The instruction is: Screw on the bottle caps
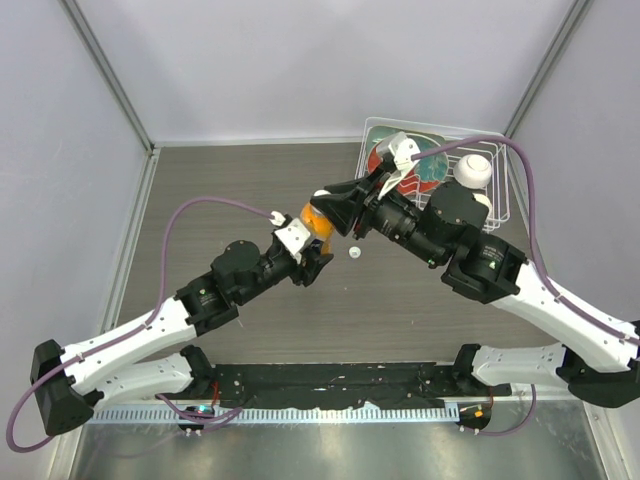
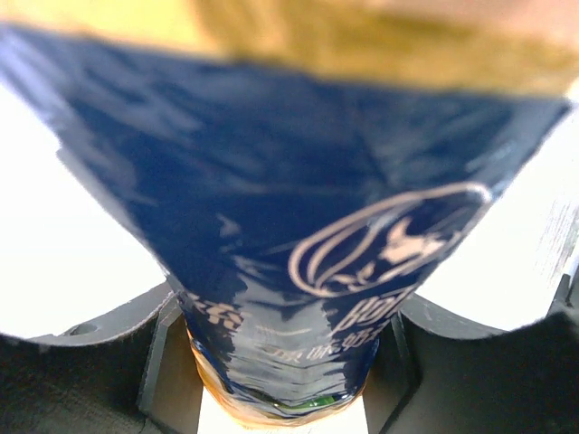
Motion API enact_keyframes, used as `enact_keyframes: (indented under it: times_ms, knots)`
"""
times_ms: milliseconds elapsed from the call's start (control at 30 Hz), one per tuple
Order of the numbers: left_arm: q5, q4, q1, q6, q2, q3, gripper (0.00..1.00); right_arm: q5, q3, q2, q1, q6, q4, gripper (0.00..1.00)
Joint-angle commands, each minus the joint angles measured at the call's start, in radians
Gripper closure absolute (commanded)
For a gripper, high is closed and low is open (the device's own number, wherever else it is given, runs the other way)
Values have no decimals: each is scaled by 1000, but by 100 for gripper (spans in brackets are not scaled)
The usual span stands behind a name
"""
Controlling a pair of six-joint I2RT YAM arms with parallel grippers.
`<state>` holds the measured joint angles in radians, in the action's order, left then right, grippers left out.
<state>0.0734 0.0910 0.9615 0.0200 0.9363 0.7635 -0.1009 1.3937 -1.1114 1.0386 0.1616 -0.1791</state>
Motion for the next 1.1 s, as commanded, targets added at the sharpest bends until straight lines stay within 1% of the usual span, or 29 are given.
enact_keyframes:
  times_ms: [0,267,433,600,667,900,967,1000,1067]
  knots:
    - [60,181,-7,9,-28,97,69,-110,-16,-50,69,-16,-283,91]
    - [88,174,-7,-14,-30,99,69,-229,-16,-65,120,-28,-289,90]
    - [149,181,-7,-60,-16,111,74,-342,-7,-105,172,-13,-258,90]
    - [149,178,-7,-107,-22,120,74,-330,-39,-116,193,15,-192,90]
    - [143,174,-6,-123,-31,120,74,-303,-55,-111,195,22,-162,87]
    - [108,148,-7,-153,-65,109,75,-290,-67,-99,195,13,-108,66]
    - [105,147,-7,-155,-70,100,75,-286,-53,-107,195,9,-109,63]
    - [101,148,-7,-153,-71,97,75,-283,-50,-117,195,4,-112,59]
    - [86,147,-7,-155,-73,86,75,-270,-36,-125,193,0,-114,57]
